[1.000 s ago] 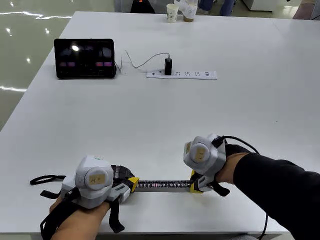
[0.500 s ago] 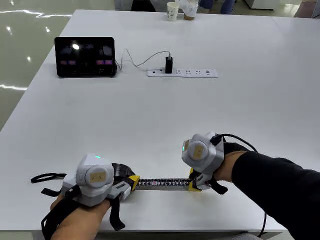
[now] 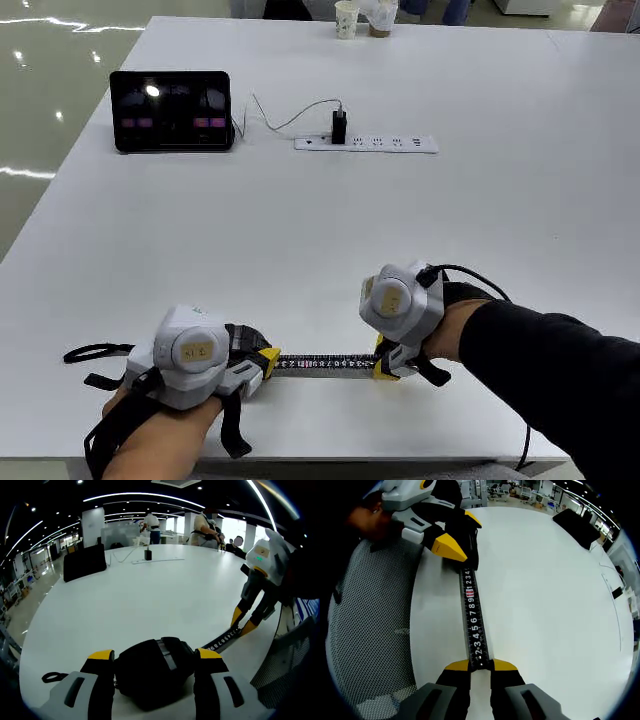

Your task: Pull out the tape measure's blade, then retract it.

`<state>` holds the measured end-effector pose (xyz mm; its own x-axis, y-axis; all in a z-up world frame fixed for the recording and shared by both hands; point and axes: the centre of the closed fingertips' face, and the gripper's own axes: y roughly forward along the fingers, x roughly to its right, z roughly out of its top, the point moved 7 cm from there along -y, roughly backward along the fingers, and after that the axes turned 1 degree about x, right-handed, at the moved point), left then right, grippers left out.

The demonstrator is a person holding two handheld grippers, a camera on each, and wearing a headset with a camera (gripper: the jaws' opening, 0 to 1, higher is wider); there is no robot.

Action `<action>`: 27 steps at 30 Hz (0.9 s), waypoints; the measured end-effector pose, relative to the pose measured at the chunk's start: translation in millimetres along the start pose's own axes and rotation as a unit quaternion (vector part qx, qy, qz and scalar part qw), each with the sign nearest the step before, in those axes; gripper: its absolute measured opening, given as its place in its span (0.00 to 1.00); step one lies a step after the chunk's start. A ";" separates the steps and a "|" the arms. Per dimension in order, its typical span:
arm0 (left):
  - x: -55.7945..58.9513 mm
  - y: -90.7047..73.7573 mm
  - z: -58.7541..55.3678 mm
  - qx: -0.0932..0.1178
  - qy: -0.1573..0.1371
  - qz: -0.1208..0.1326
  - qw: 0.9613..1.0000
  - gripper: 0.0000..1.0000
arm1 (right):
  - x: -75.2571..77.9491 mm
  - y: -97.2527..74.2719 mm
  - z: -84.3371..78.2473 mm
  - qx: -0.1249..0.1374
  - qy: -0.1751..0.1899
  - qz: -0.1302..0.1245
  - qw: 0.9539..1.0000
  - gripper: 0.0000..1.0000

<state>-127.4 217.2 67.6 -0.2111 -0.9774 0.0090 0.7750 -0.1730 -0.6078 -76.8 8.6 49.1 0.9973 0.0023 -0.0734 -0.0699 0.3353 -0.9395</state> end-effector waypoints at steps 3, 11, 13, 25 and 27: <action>0.0 -0.1 0.0 0.000 0.000 0.000 1.000 0.59 | 0.0 0.4 1.0 0.001 -0.001 0.001 1.000 0.11; 0.1 -0.6 -0.2 0.000 0.000 0.000 1.000 0.59 | -0.1 1.5 3.9 0.003 -0.001 0.002 1.000 0.11; 0.1 -0.6 -0.3 0.000 0.000 0.000 1.000 0.59 | 0.4 1.9 4.7 0.007 0.000 0.003 1.000 0.11; 0.2 -0.8 -0.4 0.000 0.000 0.000 1.000 0.59 | 0.5 4.1 10.1 0.007 -0.010 0.004 1.000 0.11; 0.2 -0.9 -0.5 0.000 0.000 0.000 1.000 0.59 | 0.5 4.3 10.8 0.007 -0.009 0.004 1.000 0.11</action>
<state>-128.4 217.2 67.8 -0.2110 -0.9774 0.0089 0.7752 -0.1729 -0.6077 -76.4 20.2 48.6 0.9969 0.0228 -0.0747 -0.0780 0.3482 -0.9342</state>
